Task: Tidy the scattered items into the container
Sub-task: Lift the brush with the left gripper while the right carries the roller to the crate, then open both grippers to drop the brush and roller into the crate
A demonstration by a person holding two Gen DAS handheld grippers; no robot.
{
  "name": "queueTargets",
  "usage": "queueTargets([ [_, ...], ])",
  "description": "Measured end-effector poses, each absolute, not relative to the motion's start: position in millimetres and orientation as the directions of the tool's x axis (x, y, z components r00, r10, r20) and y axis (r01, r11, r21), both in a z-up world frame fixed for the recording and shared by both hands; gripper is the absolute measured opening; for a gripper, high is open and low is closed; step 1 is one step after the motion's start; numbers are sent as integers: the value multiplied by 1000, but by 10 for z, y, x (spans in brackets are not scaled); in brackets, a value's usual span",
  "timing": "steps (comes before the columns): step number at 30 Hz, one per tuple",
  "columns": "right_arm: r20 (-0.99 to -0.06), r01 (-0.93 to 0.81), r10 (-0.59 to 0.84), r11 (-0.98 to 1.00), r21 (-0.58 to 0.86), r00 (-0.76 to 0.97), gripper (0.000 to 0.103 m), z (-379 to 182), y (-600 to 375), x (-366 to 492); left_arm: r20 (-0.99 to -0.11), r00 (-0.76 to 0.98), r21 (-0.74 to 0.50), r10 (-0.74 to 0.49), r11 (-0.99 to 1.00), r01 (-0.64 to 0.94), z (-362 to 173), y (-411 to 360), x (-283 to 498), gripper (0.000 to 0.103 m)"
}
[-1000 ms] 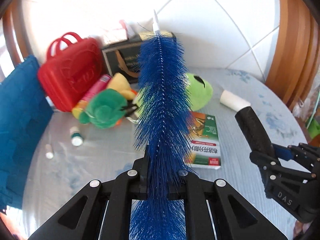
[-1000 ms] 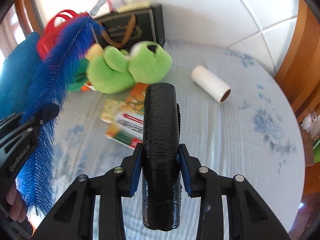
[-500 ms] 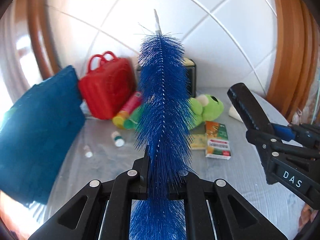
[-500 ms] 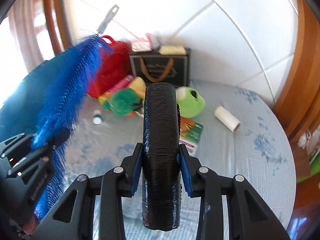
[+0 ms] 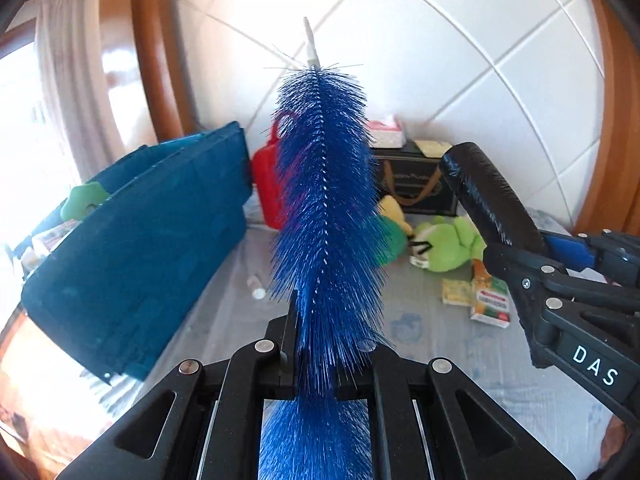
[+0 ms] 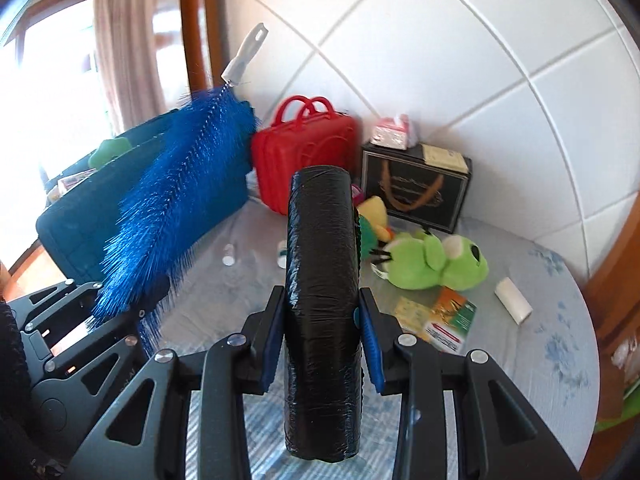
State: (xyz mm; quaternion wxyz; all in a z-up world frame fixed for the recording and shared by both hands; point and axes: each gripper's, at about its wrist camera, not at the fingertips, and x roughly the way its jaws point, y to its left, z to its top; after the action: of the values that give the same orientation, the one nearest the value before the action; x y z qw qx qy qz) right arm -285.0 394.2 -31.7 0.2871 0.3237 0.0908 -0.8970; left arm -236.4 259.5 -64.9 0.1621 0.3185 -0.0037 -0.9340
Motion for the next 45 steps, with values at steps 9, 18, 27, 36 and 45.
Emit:
queueTargets([
  [9,-589,587,-465,-810,-19,-661,34,-116,2784,-2734,-552,-775,106,-307,-948,300,-481,1341,-2262,9],
  [18,-545,589,-504,-808,22,-670,34,176,1259,-2598,-495,-787,148,-367,-929,340,-52,-246,-2170,10],
  [27,-532,679,-582,-734,18,-615,34,371,-113,-2623,-487,-747,152,-452,-887,437,202,-1511,-2262,12],
  [36,-636,746,-581,-666,13,-508,35,91,-1040,-2884,-646,-615,167,-452,-870,464,-223,-2285,-2638,14],
  [45,-743,763,-494,-646,-33,-451,34,-294,-1293,-2987,-688,-575,174,-443,-870,462,-304,-2285,-2607,41],
])
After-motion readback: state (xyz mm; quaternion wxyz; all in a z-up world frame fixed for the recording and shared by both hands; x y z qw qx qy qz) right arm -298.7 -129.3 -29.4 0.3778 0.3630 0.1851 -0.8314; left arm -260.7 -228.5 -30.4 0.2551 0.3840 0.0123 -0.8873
